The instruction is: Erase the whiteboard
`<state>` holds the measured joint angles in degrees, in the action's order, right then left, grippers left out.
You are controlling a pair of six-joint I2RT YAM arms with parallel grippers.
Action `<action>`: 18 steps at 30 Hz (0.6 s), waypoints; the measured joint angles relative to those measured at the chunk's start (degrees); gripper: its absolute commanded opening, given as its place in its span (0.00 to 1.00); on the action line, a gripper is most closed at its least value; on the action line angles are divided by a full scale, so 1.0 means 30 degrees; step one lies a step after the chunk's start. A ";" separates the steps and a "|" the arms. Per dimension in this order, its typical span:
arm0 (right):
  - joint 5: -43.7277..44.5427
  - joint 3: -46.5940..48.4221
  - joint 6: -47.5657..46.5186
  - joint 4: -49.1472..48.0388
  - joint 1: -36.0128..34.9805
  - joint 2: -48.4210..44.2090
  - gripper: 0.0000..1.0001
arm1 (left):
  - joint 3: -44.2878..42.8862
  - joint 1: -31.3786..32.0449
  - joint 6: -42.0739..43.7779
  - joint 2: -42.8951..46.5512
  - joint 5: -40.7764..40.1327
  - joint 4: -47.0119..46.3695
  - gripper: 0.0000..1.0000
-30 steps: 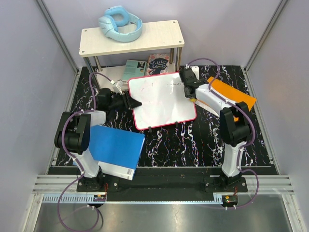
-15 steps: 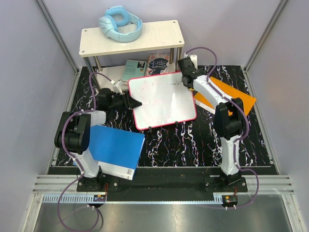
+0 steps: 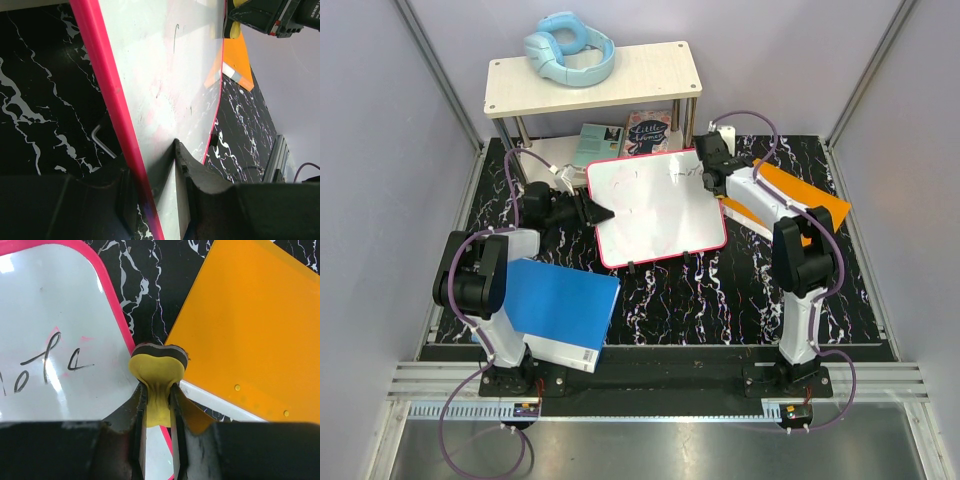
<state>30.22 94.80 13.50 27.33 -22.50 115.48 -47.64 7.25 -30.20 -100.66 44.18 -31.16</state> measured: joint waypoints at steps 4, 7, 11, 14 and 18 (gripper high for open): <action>-0.0401 0.1093 0.0000 0.0867 0.0051 0.0219 0.00 | 0.0000 -0.0007 0.0000 0.0000 0.0007 0.0189 0.00; -0.0867 0.3096 0.0000 0.1100 0.0058 0.0918 0.00 | 0.0000 -0.0007 0.0000 0.0000 0.0029 0.0321 0.00; -0.1435 0.6186 -0.0015 0.1180 0.0051 0.2069 0.00 | 0.0015 -0.0007 0.0000 0.0000 0.0058 0.0466 0.00; -0.1960 0.8087 0.0066 0.1137 0.0051 0.3002 0.00 | 0.0015 -0.0022 0.0000 0.0000 0.0066 0.0503 0.00; -0.2317 0.8233 0.0313 0.1064 0.0102 0.3373 0.00 | 0.0022 -0.0022 0.0000 0.0000 0.0051 0.0437 0.00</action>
<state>23.27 119.50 14.44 30.52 -22.20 125.60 -47.57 7.18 -30.20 -100.66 44.34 -29.85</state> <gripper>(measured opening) 0.240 0.324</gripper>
